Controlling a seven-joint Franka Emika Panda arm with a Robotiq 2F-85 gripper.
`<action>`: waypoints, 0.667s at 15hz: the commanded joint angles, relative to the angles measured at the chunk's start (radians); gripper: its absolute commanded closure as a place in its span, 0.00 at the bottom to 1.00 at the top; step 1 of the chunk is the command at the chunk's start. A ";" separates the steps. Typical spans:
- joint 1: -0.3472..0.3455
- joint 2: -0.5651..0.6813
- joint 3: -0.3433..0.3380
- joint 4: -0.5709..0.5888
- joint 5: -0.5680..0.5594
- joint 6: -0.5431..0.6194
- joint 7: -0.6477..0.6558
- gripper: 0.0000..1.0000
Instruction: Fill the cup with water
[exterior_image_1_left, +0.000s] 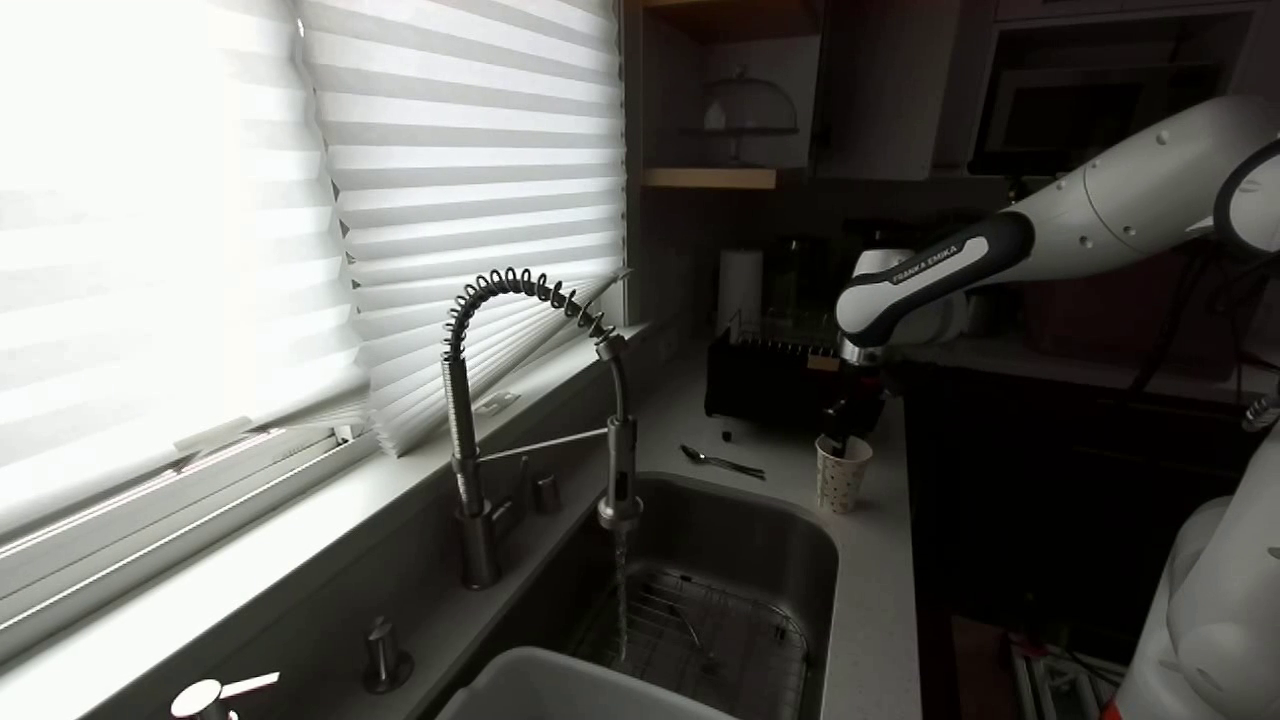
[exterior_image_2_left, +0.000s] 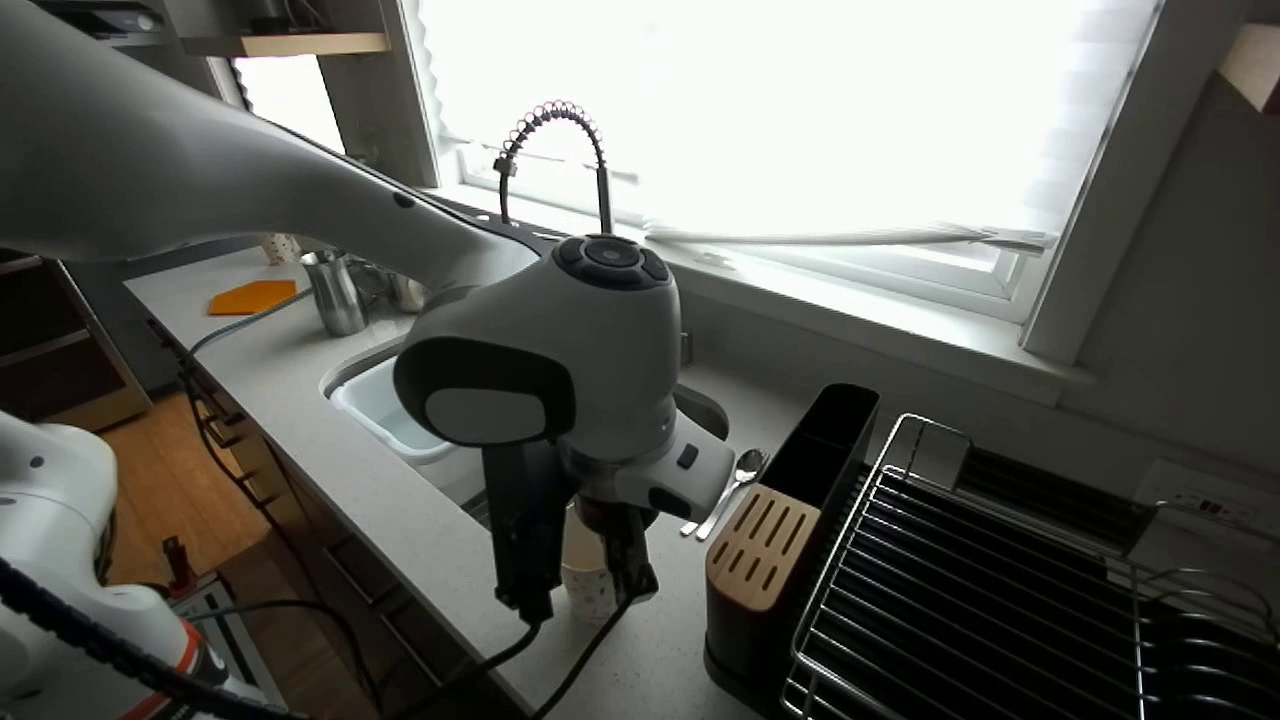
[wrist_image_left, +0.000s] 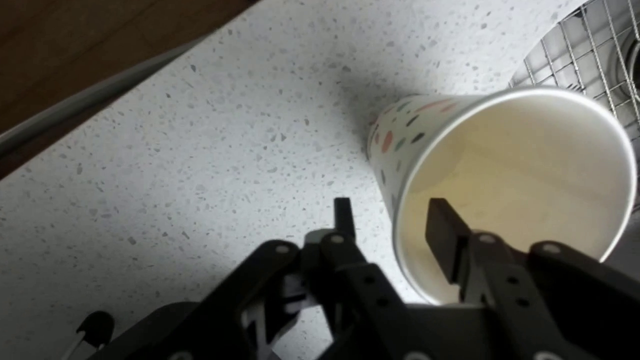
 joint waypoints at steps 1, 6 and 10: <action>0.014 0.002 0.013 0.000 0.056 0.014 -0.042 0.87; 0.047 -0.022 0.059 -0.007 0.052 0.011 -0.050 1.00; 0.099 -0.049 0.122 -0.004 0.033 0.002 -0.053 1.00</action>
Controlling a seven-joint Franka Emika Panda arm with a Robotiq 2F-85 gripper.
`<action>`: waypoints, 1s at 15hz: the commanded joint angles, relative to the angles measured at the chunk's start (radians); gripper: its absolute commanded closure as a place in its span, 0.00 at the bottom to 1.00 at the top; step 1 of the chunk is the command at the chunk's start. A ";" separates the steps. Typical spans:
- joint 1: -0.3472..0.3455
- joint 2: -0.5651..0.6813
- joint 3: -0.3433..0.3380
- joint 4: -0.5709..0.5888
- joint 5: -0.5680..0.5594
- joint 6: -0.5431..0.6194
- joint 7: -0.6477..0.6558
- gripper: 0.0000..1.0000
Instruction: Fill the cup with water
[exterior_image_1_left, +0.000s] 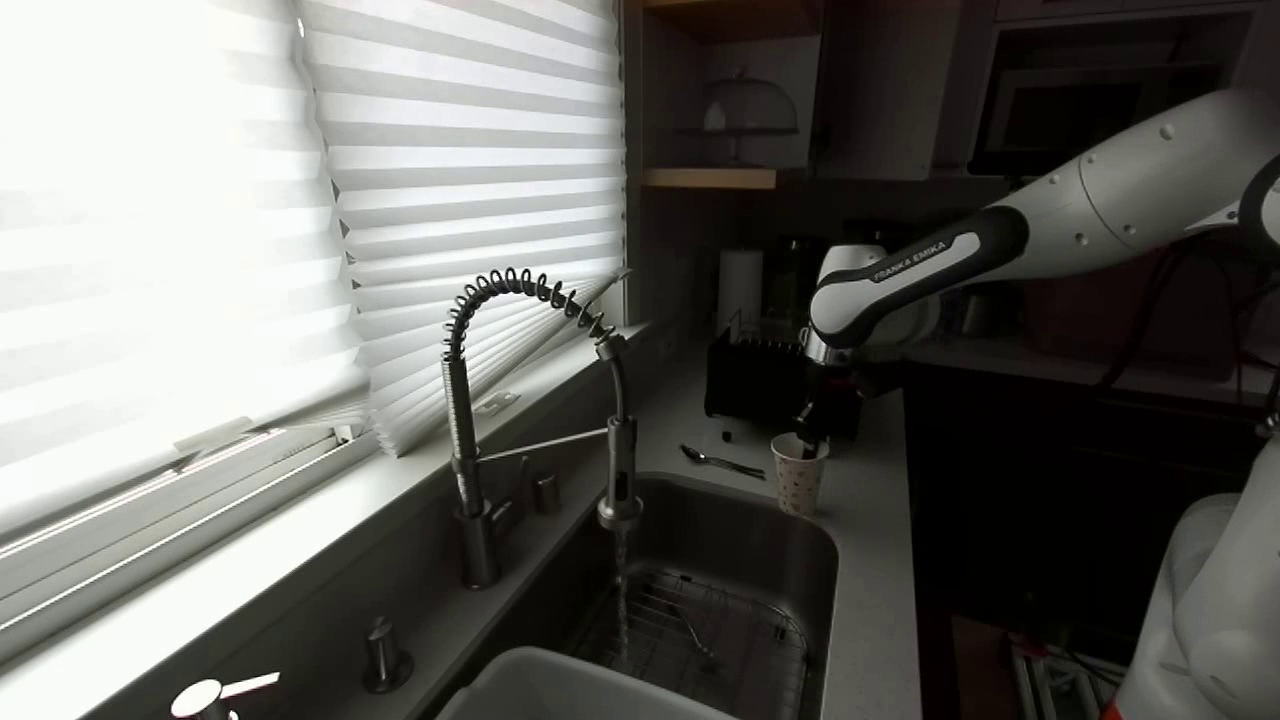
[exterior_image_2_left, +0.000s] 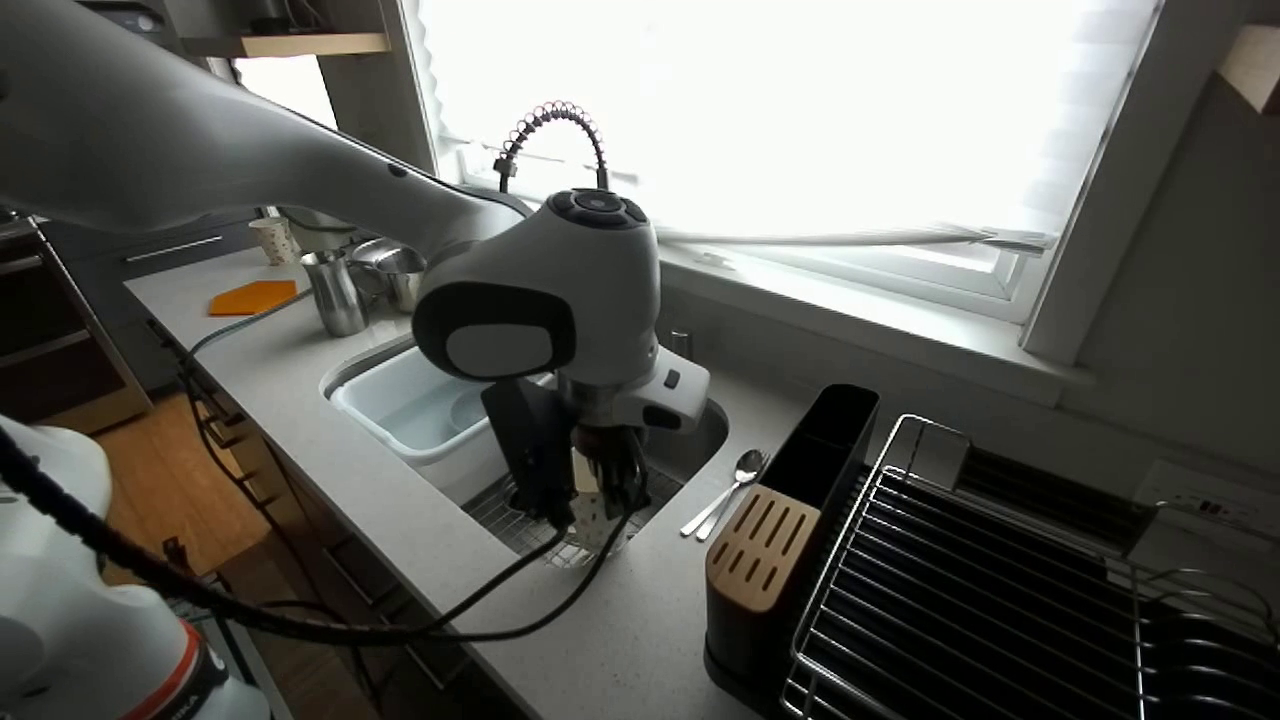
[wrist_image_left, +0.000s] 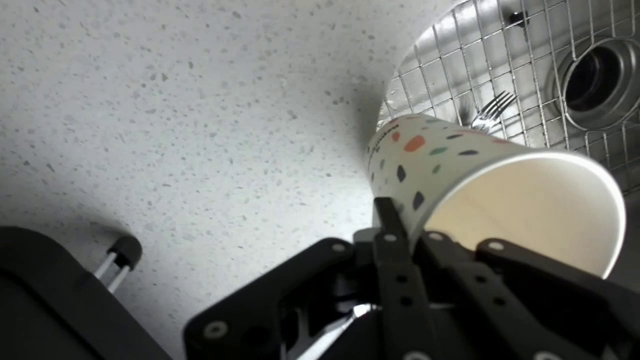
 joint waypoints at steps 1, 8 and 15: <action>0.056 -0.033 0.056 -0.012 -0.005 0.012 -0.019 1.00; 0.212 0.040 0.189 0.024 0.050 0.074 -0.045 1.00; 0.211 0.031 0.198 0.024 0.023 0.062 -0.016 0.98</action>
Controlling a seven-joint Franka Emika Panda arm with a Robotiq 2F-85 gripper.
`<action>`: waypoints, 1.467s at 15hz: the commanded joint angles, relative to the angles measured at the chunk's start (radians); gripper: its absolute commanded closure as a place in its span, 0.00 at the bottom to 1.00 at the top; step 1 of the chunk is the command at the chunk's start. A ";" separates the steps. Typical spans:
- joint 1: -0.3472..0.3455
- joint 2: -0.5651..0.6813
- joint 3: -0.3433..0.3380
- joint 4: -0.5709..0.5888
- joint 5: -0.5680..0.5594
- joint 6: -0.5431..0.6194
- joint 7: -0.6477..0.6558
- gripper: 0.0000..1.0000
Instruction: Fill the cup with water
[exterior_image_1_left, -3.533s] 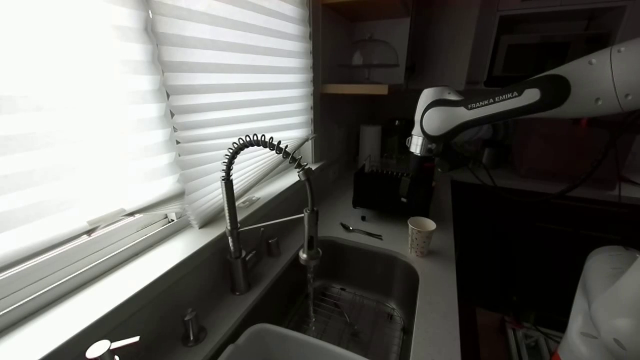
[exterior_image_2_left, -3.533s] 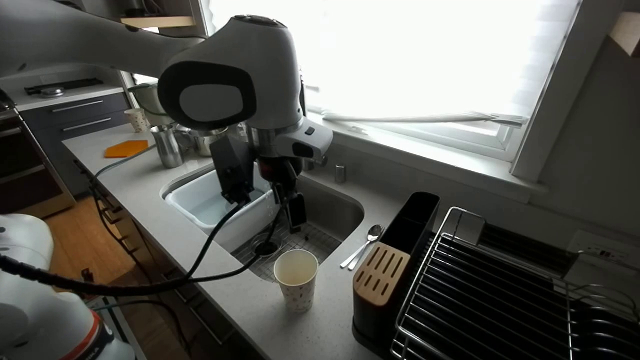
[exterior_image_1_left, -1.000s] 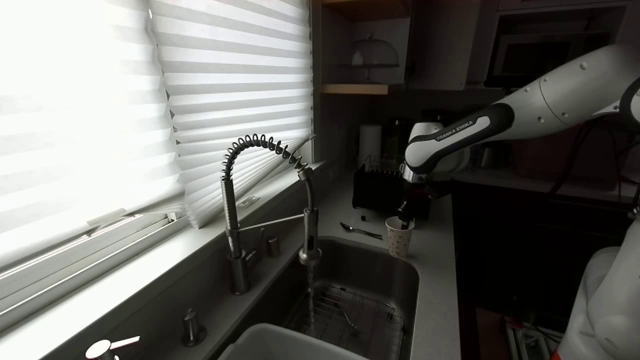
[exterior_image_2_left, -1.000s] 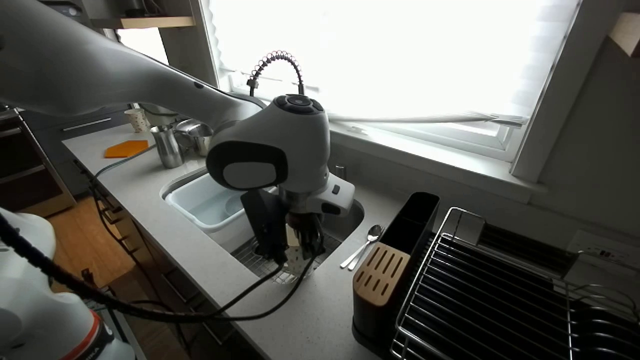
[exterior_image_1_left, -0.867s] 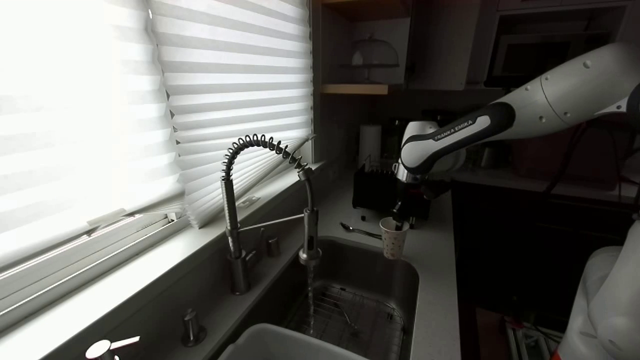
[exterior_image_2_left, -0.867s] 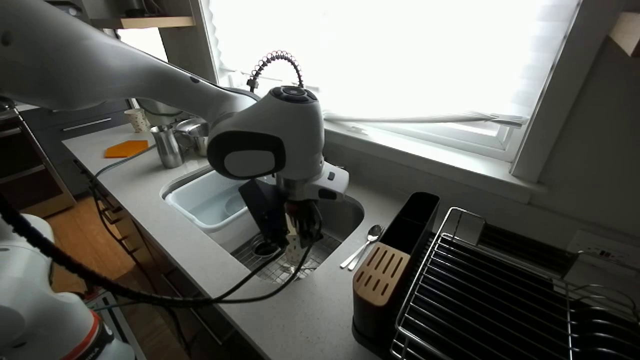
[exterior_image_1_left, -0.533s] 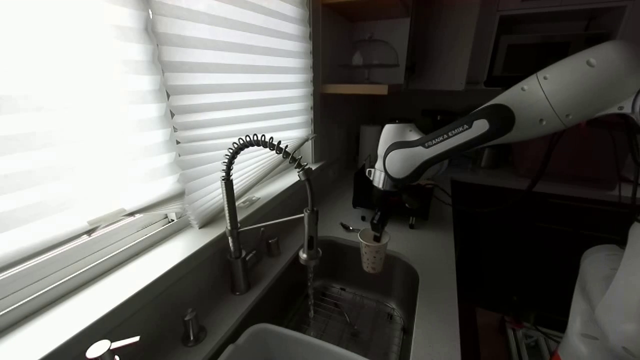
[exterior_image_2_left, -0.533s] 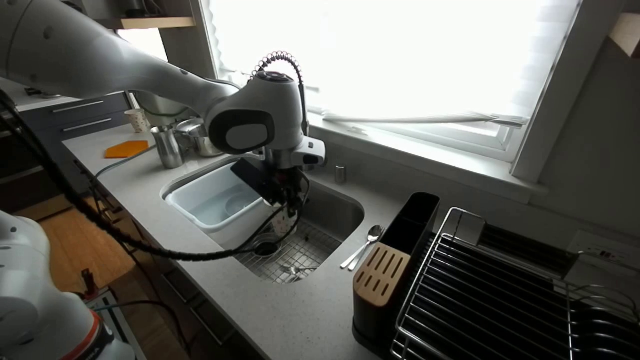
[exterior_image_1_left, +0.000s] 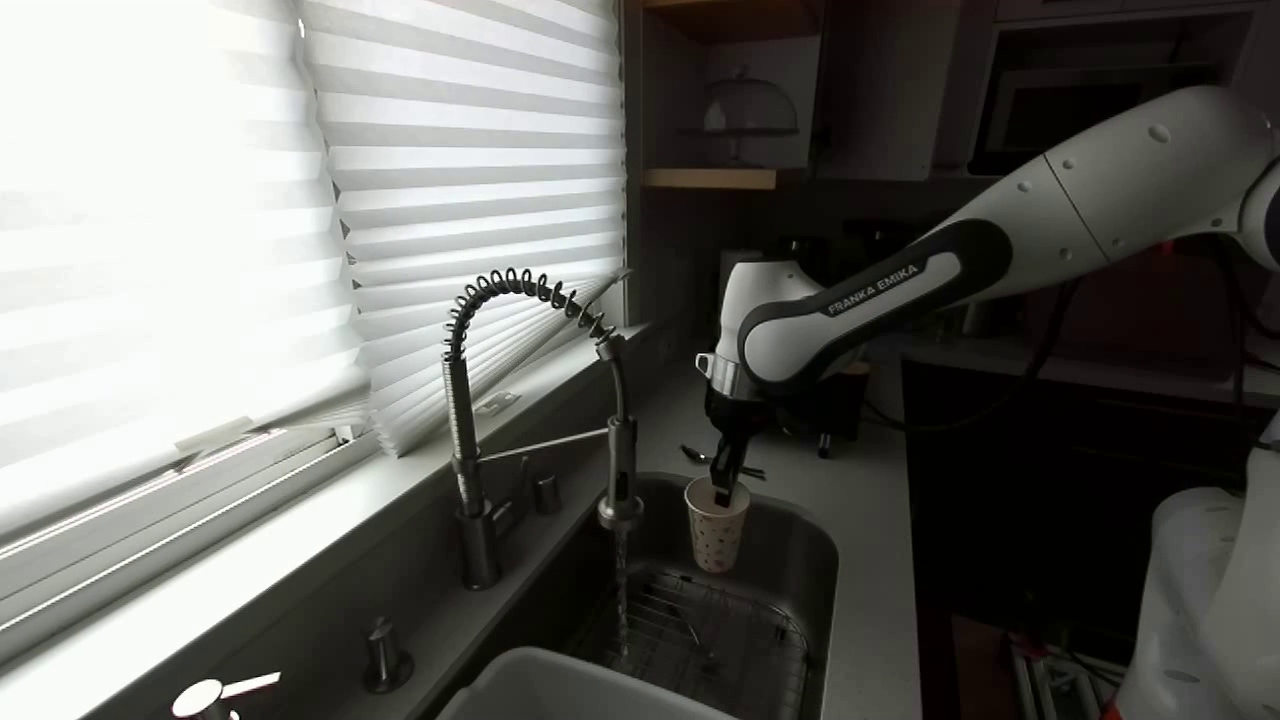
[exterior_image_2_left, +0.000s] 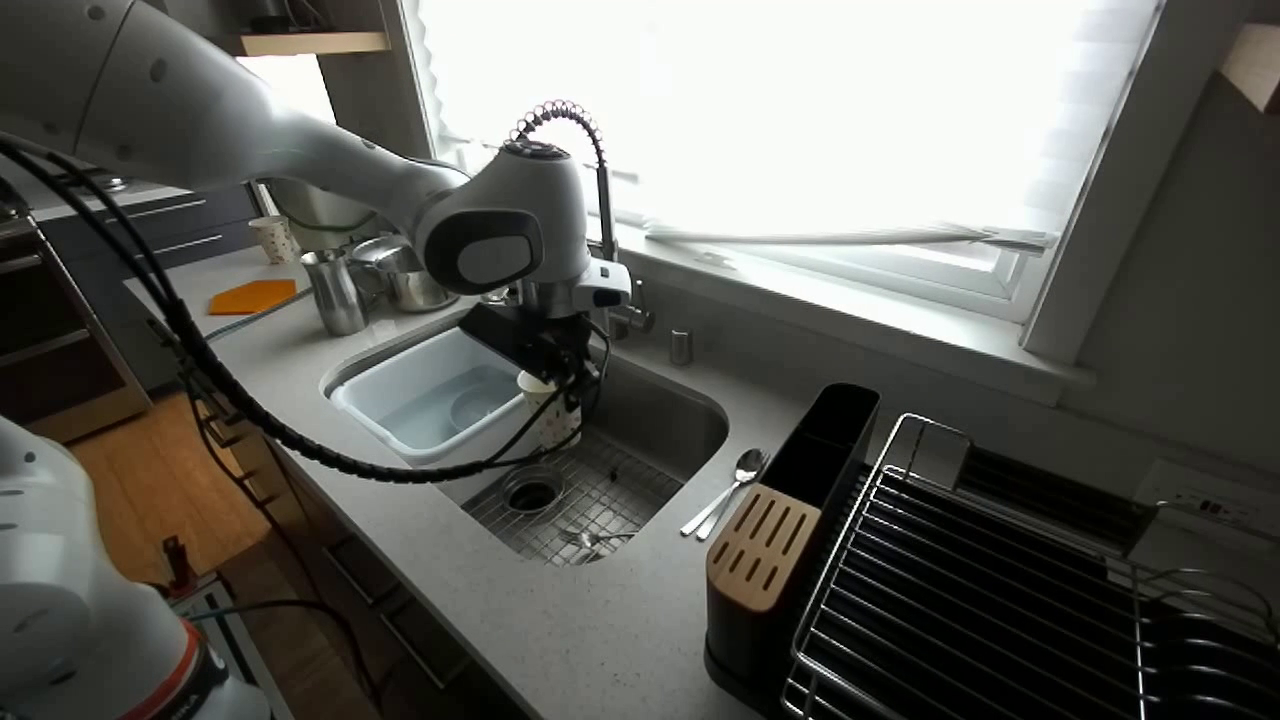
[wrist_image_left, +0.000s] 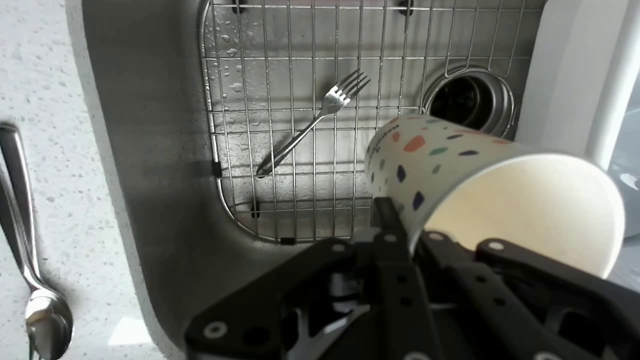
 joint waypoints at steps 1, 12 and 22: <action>-0.003 0.000 0.003 0.002 0.000 -0.003 0.000 1.00; 0.090 0.147 0.101 0.059 0.387 0.248 -0.108 1.00; 0.071 0.198 0.138 0.112 0.451 0.247 -0.142 1.00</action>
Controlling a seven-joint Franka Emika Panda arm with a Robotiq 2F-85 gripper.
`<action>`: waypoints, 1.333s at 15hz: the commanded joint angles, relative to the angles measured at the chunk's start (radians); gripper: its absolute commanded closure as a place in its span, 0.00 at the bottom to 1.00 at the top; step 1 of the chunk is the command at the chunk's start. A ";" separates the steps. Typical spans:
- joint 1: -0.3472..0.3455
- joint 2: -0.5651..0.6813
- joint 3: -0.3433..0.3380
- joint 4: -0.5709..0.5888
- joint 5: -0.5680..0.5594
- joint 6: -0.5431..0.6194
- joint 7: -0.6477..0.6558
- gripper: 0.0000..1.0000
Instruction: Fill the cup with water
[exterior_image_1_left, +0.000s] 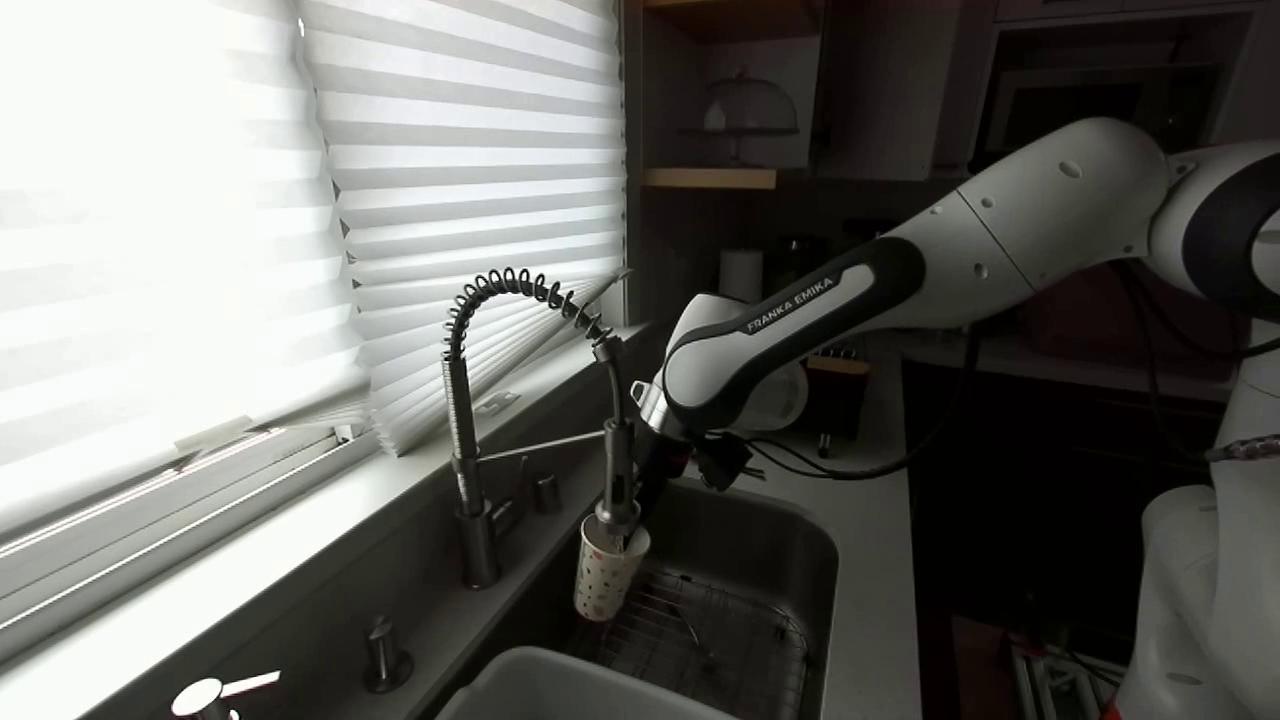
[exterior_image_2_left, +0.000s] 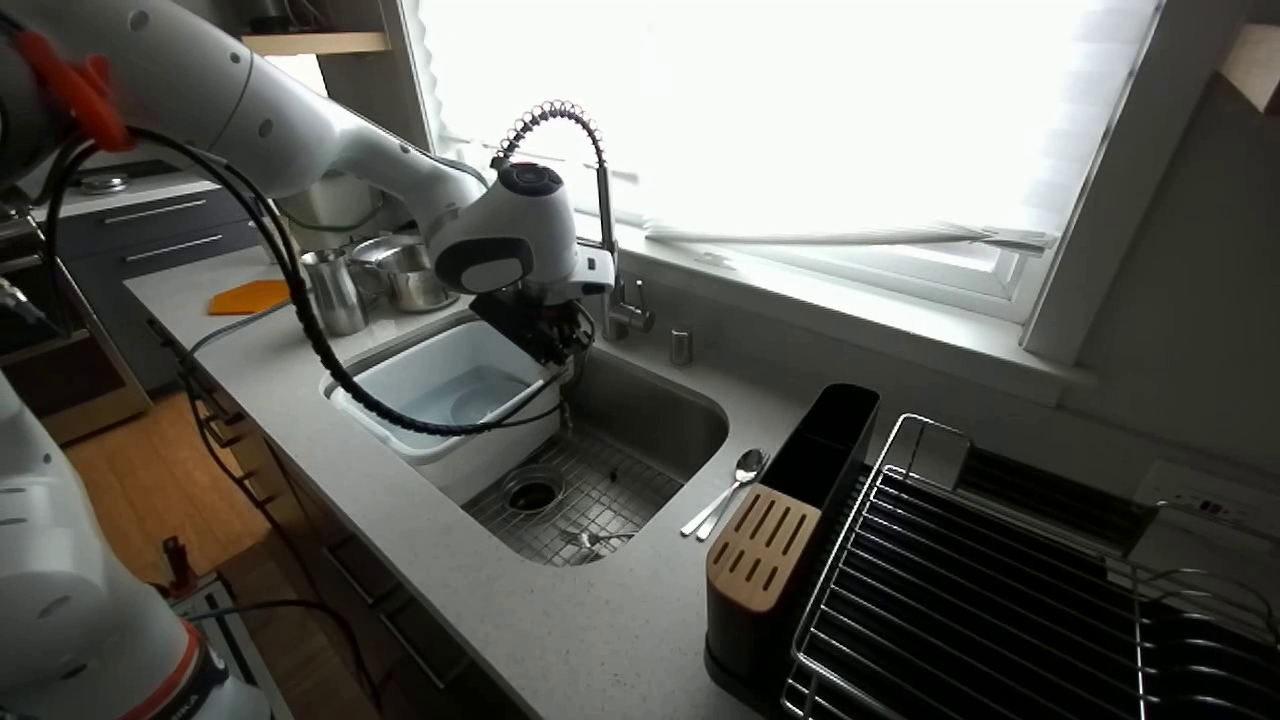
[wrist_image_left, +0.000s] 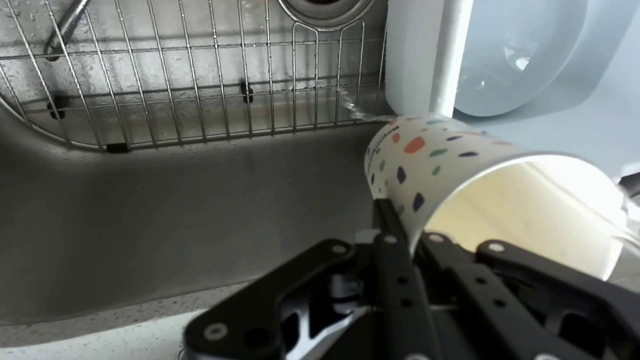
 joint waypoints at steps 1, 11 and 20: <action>-0.017 0.023 0.018 0.021 0.029 -0.009 -0.025 1.00; -0.020 0.028 0.032 0.020 -0.002 -0.017 -0.041 1.00; -0.021 0.024 0.032 0.018 -0.008 -0.031 -0.054 1.00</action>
